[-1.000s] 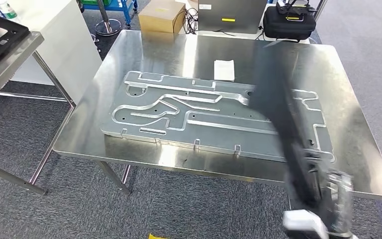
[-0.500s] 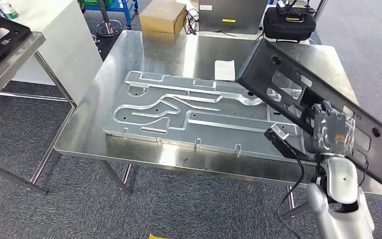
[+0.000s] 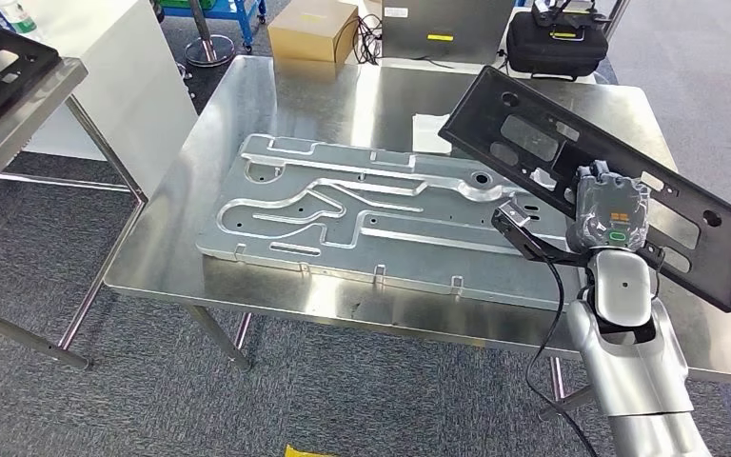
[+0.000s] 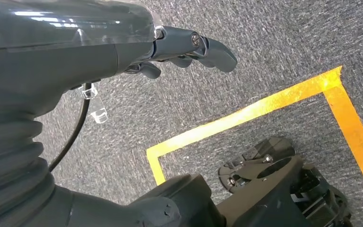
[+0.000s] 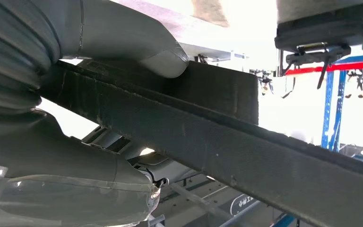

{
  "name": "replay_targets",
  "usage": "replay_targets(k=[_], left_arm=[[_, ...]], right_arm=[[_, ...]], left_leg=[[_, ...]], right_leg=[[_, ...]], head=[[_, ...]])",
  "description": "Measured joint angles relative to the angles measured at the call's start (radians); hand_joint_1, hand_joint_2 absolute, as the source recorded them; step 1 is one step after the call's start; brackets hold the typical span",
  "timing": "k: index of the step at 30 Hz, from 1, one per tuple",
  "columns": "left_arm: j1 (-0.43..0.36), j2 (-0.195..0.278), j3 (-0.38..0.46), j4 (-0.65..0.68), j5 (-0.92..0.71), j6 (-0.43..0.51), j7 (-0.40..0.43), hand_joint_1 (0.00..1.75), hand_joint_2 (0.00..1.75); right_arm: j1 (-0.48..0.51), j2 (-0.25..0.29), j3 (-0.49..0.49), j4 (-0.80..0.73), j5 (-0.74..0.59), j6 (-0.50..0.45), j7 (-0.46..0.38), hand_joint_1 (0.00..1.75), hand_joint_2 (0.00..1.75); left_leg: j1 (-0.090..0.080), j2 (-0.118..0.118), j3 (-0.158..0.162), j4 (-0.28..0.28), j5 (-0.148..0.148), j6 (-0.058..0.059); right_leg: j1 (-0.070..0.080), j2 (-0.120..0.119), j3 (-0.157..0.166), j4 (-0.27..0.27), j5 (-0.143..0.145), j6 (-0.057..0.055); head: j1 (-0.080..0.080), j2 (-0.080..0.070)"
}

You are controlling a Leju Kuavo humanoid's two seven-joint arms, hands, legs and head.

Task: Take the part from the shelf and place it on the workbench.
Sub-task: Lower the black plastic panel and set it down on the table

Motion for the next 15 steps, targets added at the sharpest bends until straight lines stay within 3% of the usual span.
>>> replay_targets(k=[5, 10, 15], left_arm=[[-0.005, -0.011, -0.019, 0.000, -0.016, -0.005, 0.000, 0.00, 1.75], [-0.006, -0.021, -0.036, 0.000, -0.023, -0.007, 0.000, 0.00, 1.75], [-0.011, -0.024, -0.049, 0.000, -0.027, -0.019, 0.010, 0.00, 1.75]], right_arm=[[-0.040, 0.001, 0.047, 0.068, -0.038, 0.070, -0.110, 1.75, 1.75], [-0.081, 0.009, 0.136, 0.153, -0.053, 0.113, -0.165, 1.75, 1.75], [-0.129, 0.068, 0.265, 0.290, -0.067, 0.122, -0.186, 1.75, 1.75]], left_leg=[[0.000, 0.000, -0.001, 0.000, 0.000, 0.000], [0.000, -0.002, -0.002, 0.000, 0.001, 0.000], [0.000, -0.002, -0.001, 0.000, 0.002, -0.001]], right_leg=[[0.000, 0.000, 0.000, 0.000, 0.000, 0.000], [0.000, -0.002, -0.001, 0.000, 0.000, 0.000], [0.001, -0.001, -0.002, 0.000, 0.000, 0.000]], head=[[0.000, 0.000], [0.000, 0.000], [0.000, 0.000]])
